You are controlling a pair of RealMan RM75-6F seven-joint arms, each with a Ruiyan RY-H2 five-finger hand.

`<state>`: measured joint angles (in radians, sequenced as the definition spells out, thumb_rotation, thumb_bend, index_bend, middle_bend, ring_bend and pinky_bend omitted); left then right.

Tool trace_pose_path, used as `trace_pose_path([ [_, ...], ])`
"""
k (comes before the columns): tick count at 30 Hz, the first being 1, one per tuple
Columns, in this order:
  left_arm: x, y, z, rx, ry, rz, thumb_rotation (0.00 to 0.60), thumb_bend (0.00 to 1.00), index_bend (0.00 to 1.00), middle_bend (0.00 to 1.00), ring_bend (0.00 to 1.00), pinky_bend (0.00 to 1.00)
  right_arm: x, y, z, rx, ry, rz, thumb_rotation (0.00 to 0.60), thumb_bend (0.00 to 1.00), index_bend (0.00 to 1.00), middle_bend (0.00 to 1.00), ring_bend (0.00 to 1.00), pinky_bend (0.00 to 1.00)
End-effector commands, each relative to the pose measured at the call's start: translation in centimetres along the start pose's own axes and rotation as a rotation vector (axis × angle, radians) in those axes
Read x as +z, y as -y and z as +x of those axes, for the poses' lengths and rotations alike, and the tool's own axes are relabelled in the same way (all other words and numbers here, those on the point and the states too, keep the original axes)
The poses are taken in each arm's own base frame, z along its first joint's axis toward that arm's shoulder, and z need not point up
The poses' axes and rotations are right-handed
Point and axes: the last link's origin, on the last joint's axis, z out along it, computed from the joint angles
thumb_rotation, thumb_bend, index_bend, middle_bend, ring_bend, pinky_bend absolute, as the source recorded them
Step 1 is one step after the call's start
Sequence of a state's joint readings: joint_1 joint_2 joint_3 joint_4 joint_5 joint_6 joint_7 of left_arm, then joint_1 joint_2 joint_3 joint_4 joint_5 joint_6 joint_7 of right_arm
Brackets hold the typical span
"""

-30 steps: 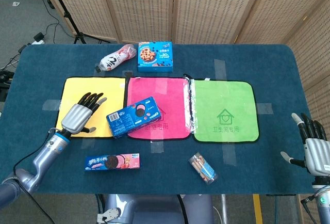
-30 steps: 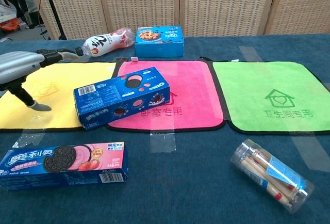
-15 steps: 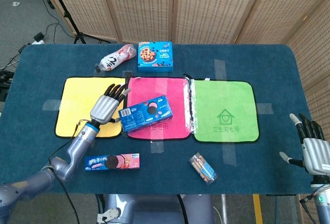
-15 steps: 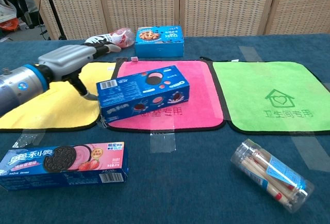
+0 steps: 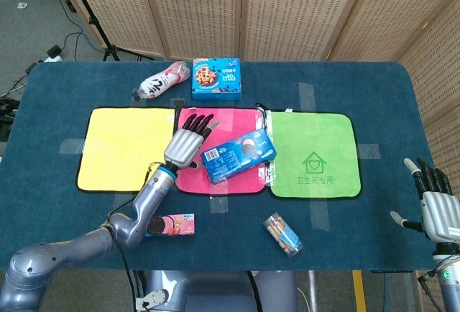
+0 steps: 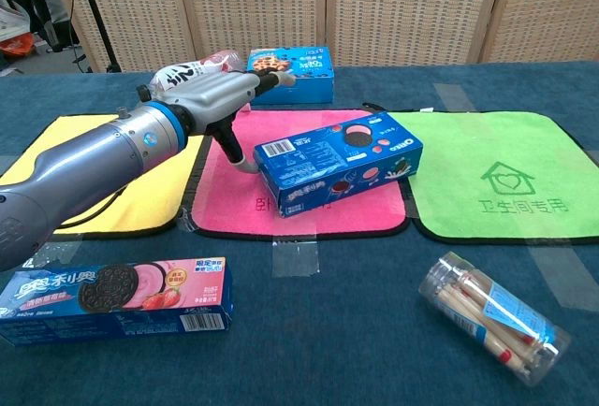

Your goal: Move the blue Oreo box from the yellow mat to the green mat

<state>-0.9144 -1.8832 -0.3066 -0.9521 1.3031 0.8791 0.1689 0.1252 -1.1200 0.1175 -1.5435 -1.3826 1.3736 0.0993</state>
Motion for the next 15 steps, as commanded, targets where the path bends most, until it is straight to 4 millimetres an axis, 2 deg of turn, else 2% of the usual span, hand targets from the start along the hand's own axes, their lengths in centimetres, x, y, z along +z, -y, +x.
trace_pose_path([
  [1,-1.7,1.9,2.2,0.016,-0.044,0.003,0.6,0.0,0.0,0.0,0.0,0.0,0.1,0.0,0.0,0.007,-0.003,0.005,0.6,0.0,0.0,0.0,0.0,0.0],
  [4,-4.3,5.2,4.7,0.056,-0.045,0.046,0.6,0.0,0.0,0.0,0.0,0.0,0.3,0.4,-0.1,0.014,-0.009,0.034,0.6,0.0,0.0,0.0,0.0,0.0],
  [9,-8.8,9.3,8.2,0.078,-0.014,0.111,0.6,0.0,0.0,0.0,0.0,0.0,1.6,1.8,0.6,0.004,-0.024,0.109,0.6,0.0,0.0,0.0,0.0,0.0],
  [15,-13.8,12.8,10.7,0.093,-0.025,0.18,0.6,0.0,0.0,0.0,0.0,0.0,3.4,4.4,2.1,-0.041,-0.038,0.218,0.6,0.0,0.0,0.0,0.0,0.0],
])
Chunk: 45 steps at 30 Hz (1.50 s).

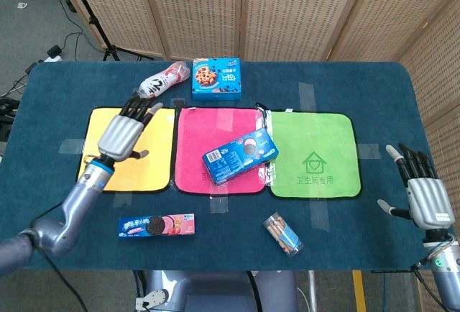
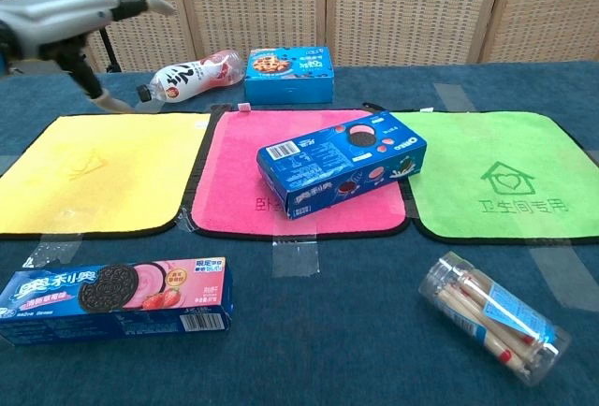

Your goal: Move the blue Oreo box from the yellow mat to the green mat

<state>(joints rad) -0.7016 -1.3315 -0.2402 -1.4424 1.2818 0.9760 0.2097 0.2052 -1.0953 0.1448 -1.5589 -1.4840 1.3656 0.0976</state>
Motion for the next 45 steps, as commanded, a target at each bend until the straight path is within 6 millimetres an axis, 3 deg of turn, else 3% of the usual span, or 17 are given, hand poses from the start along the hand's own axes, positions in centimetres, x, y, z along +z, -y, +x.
trace_pose_path([
  [1,-5.0,4.0,1.3,-0.003,0.003,0.087,0.6,0.0,0.0,0.0,0.0,0.0,1.7,1.9,1.0,-0.011,0.014,0.09,0.6,0.0,0.0,0.0,0.0,0.0],
  [8,-12.0,9.2,2.2,0.022,-0.031,0.276,0.6,0.0,0.0,0.0,0.0,0.0,5.7,7.3,2.4,-0.024,0.116,0.302,0.6,0.0,0.0,0.0,0.0,0.0],
  [12,-15.9,11.5,2.2,0.006,-0.089,0.43,0.6,0.0,0.0,0.0,0.0,0.0,8.1,11.3,1.6,-0.079,0.182,0.438,0.6,0.03,0.01,0.0,0.0,0.0],
  [16,-18.5,12.6,1.9,-0.03,-0.12,0.513,0.6,0.0,0.0,0.0,0.0,0.0,10.2,16.0,-0.3,-0.13,0.262,0.584,0.6,0.32,0.06,0.0,0.0,0.0],
  [18,-19.1,12.7,1.9,-0.039,-0.116,0.524,0.6,0.0,0.0,0.0,0.0,0.0,11.2,18.4,-1.2,-0.124,0.285,0.642,0.6,0.58,0.08,0.0,0.0,0.0],
  [21,-19.6,12.7,2.4,-0.054,-0.139,0.524,0.6,0.0,0.0,0.0,0.0,0.0,12.9,21.9,-2.6,-0.134,0.327,0.701,0.6,0.86,0.1,0.0,0.0,0.0],
  [24,-19.8,12.6,2.6,-0.066,-0.139,0.512,0.6,0.0,0.0,0.0,0.0,0.0,14.5,24.7,-4.1,-0.183,0.355,0.74,0.6,0.99,0.11,0.0,0.0,0.0],
  [34,-19.6,12.5,2.5,-0.066,-0.139,0.498,0.6,0.0,0.0,0.0,0.0,0.0,16.8,33.0,-7.5,-0.287,0.341,0.835,0.6,1.0,0.18,0.03,0.0,0.0],
  [38,-19.4,12.5,2.3,-0.065,-0.127,0.498,0.6,0.0,0.0,0.0,0.0,0.0,17.3,34.9,-8.4,-0.322,0.327,0.84,0.6,1.0,0.2,0.05,0.0,0.0],
  [45,-19.3,12.6,2.2,-0.068,-0.122,0.507,0.6,0.0,0.0,0.0,0.0,0.0,17.0,36.6,-10.5,-0.405,0.31,0.844,0.6,1.0,0.23,0.1,0.0,0.0],
])
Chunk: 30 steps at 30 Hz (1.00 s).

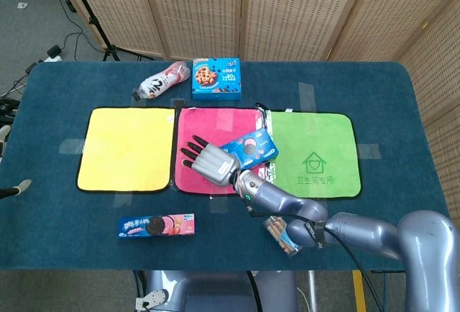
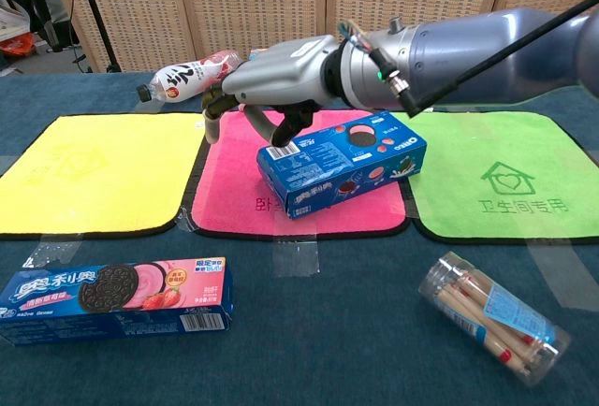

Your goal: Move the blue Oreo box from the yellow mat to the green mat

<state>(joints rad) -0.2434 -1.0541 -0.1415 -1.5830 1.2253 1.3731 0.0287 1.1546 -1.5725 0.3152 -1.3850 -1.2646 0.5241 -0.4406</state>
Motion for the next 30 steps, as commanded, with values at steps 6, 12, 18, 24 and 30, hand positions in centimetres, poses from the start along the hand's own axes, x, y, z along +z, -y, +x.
trace_pose_path([
  [6,0.1,0.1,-0.1,-0.008,0.003,0.009,0.6,0.0,0.0,0.0,0.0,0.0,1.3,0.6,-2.2,-0.083,0.045,-0.033,0.6,1.0,0.23,0.1,0.0,0.0],
  [12,0.3,-0.2,-0.3,0.003,0.008,-0.007,0.6,0.0,0.0,0.0,0.0,0.0,1.5,0.8,-3.5,-0.1,0.08,-0.047,0.6,1.0,0.24,0.11,0.0,0.0],
  [18,0.3,-0.3,-0.2,0.001,0.007,-0.009,0.6,0.0,0.0,0.0,0.0,0.0,1.1,-0.5,-4.4,-0.134,0.112,-0.087,0.6,1.0,0.28,0.15,0.02,0.02],
  [24,0.4,-0.3,-0.2,0.004,0.012,-0.023,0.6,0.0,0.0,0.0,0.0,0.0,-1.8,-3.4,-5.6,-0.189,0.183,-0.14,0.6,1.0,0.35,0.22,0.1,0.1],
  [30,0.4,-0.7,-0.3,0.013,0.009,-0.043,0.6,0.0,0.0,0.0,0.0,0.0,-5.0,-6.2,-6.3,-0.196,0.228,-0.208,0.6,1.0,0.37,0.24,0.13,0.12],
])
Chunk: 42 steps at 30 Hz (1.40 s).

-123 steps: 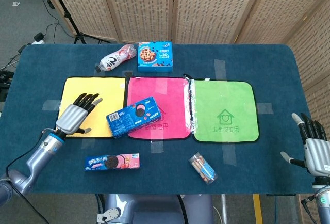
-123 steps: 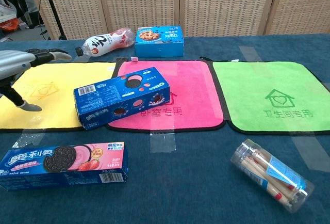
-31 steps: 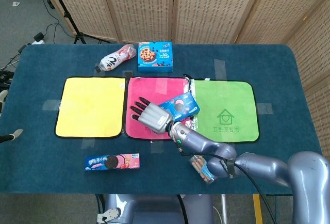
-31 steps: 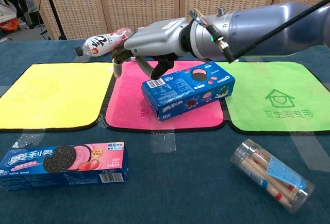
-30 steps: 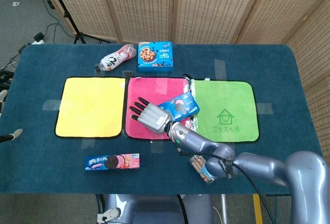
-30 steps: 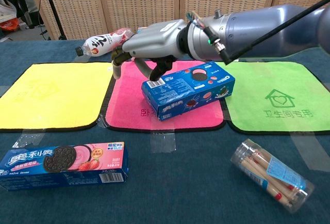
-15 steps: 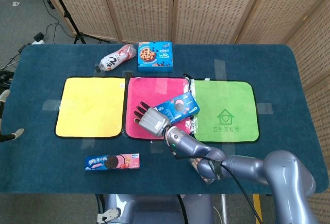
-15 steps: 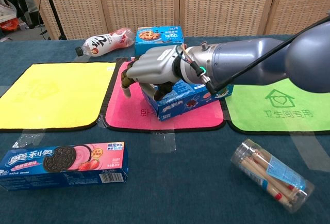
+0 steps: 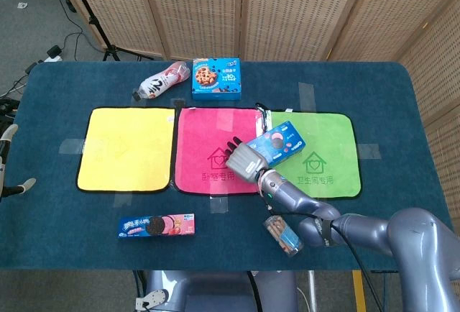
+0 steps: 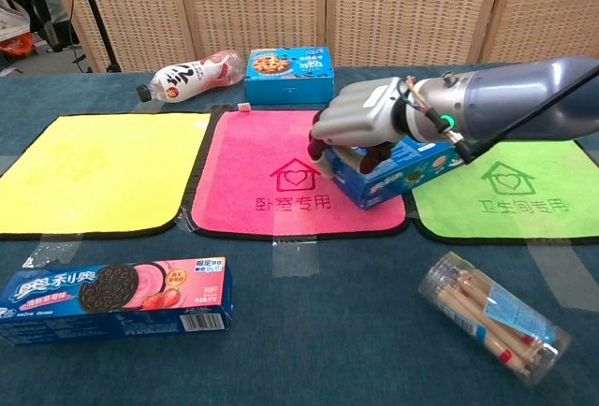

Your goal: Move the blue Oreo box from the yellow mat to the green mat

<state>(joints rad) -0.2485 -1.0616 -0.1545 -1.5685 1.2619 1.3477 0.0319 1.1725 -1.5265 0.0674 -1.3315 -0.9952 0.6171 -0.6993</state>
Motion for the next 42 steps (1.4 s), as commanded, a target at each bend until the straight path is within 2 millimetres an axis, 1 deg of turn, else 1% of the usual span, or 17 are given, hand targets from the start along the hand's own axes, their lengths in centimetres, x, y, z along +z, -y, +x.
trace_pose_path([
  [1,0.0,-0.1,-0.1,0.001,0.003,-0.006,0.6,0.0,0.0,0.0,0.0,0.0,-1.4,-1.8,-1.2,0.003,0.03,-0.044,0.6,1.0,0.37,0.24,0.13,0.12],
  [8,-0.1,-0.5,-0.1,0.003,0.005,-0.022,0.6,0.0,0.0,0.0,0.0,0.0,-3.9,-5.7,-3.6,0.033,0.099,-0.144,0.6,1.0,0.37,0.24,0.14,0.14],
  [10,-0.2,-0.7,-0.2,0.005,0.005,-0.026,0.6,0.0,0.0,0.0,0.0,0.0,-4.7,-6.4,-4.3,0.04,0.119,-0.159,0.6,1.0,0.37,0.24,0.14,0.14],
  [14,-0.2,-0.9,-0.3,0.008,0.012,-0.032,0.6,0.0,0.0,0.0,0.0,0.0,-6.1,-7.4,-5.3,0.046,0.146,-0.177,0.6,1.0,0.37,0.25,0.15,0.14],
  [18,-0.3,-1.1,-0.4,0.007,0.014,-0.039,0.6,0.0,0.0,0.0,0.0,0.0,-7.1,-8.0,-5.6,0.051,0.16,-0.189,0.6,1.0,0.39,0.26,0.16,0.14],
  [20,-0.3,-1.2,-0.3,0.005,0.012,-0.042,0.6,0.0,0.0,0.0,0.0,0.0,-7.4,-8.0,-5.6,0.051,0.159,-0.188,0.6,1.0,0.39,0.23,0.16,0.14],
  [21,-0.4,-1.2,-0.3,0.004,0.008,-0.044,0.6,0.0,0.0,0.0,0.0,0.0,-7.8,-7.8,-5.2,0.056,0.137,-0.178,0.6,1.0,0.38,0.2,0.15,0.14],
  [23,-0.6,-1.3,-0.2,-0.004,0.002,-0.045,0.6,0.0,0.0,0.0,0.0,0.0,-9.3,-6.3,-2.0,0.147,-0.017,-0.131,0.6,1.0,0.31,0.14,0.11,0.14],
  [26,-0.9,-1.4,-0.2,-0.008,0.003,-0.047,0.6,0.0,0.0,0.0,0.0,0.0,-11.8,-6.3,1.0,0.188,-0.195,-0.092,0.6,0.99,0.15,0.04,0.03,0.14],
  [28,-1.1,-1.4,-0.2,-0.01,0.003,-0.048,0.6,0.0,0.0,0.0,0.0,0.0,-13.2,-7.0,2.4,0.208,-0.302,-0.098,0.6,0.79,0.08,0.01,0.01,0.14],
  [30,-1.3,-1.4,-0.2,-0.014,0.0,-0.049,0.6,0.0,0.0,0.0,0.0,0.0,-15.1,-8.2,3.3,0.214,-0.396,-0.136,0.6,0.27,0.02,0.0,0.0,0.11],
  [32,-1.6,-1.4,-0.2,-0.019,-0.003,-0.047,0.6,0.0,0.0,0.0,0.0,0.0,-16.9,-9.1,3.4,0.224,-0.451,-0.187,0.6,0.04,0.0,0.0,0.0,0.05],
  [33,-1.8,-1.3,-0.2,-0.021,-0.003,-0.046,0.6,0.0,0.0,0.0,0.0,0.0,-17.8,-9.5,3.2,0.237,-0.471,-0.218,0.6,0.0,0.0,0.0,0.0,0.02],
  [36,-2.2,-1.2,-0.5,-0.025,0.005,-0.041,0.6,0.0,0.0,0.0,0.0,0.0,-20.1,-10.3,2.2,0.276,-0.528,-0.314,0.6,0.0,0.0,0.0,0.0,0.0],
  [37,-2.6,-1.1,-0.7,-0.025,0.012,-0.039,0.6,0.0,0.0,0.0,0.0,0.0,-21.4,-10.6,1.2,0.309,-0.546,-0.368,0.6,0.0,0.0,0.0,0.0,0.0],
  [39,-2.8,-1.0,-0.9,-0.028,0.016,-0.037,0.6,0.0,0.0,0.0,0.0,0.0,-22.6,-10.6,0.1,0.339,-0.56,-0.411,0.6,0.0,0.0,0.0,0.0,0.0],
  [42,-3.4,-0.7,-1.1,-0.04,0.016,-0.027,0.6,0.0,0.0,0.0,0.0,0.0,-25.0,-10.6,-2.7,0.396,-0.571,-0.485,0.6,0.0,0.0,0.0,0.0,0.0],
])
